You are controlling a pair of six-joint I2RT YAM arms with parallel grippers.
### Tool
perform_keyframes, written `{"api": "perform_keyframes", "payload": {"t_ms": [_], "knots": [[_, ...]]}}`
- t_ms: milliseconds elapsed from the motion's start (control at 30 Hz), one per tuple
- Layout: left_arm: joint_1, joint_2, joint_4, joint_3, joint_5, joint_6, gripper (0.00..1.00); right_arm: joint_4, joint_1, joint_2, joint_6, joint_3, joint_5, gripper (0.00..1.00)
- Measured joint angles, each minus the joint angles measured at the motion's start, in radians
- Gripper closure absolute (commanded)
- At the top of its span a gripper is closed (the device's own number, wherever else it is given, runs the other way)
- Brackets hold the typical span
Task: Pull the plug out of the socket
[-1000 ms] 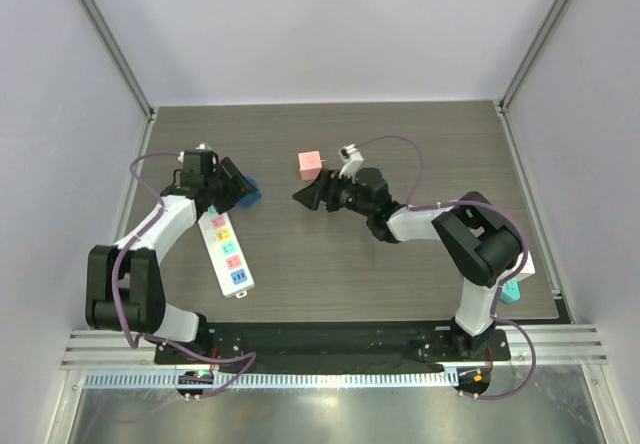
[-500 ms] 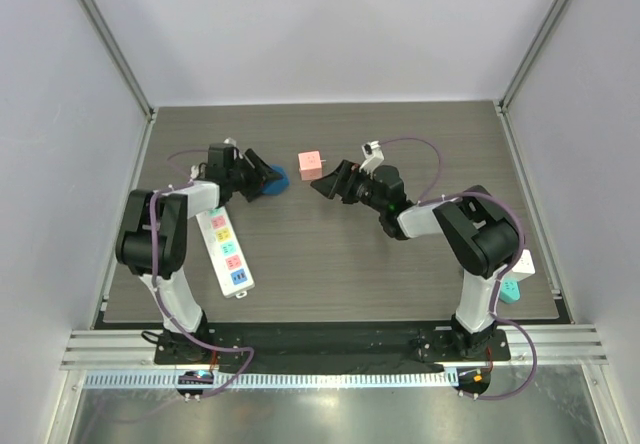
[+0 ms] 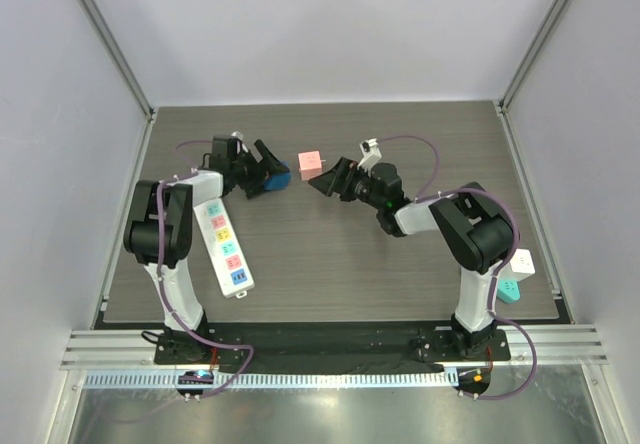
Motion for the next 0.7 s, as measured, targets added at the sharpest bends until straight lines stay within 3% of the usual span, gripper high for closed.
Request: {"api": "perform_keyframes", "payload": {"t_ms": [400, 567, 700], "knots": [[0.000, -0.056, -0.273, 0.073, -0.139, 0.109, 0.00, -0.035, 0.000, 0.018, 0.002, 0.039, -0.004, 0.14], [0.000, -0.255, -0.470, 0.073, -0.249, 0.158, 0.00, -0.096, 0.002, 0.019, -0.023, 0.060, 0.010, 0.13], [-0.011, -0.499, -0.590, 0.051, -0.310, 0.175, 0.00, -0.240, 0.018, 0.004, -0.101, 0.061, 0.065, 0.12]]}}
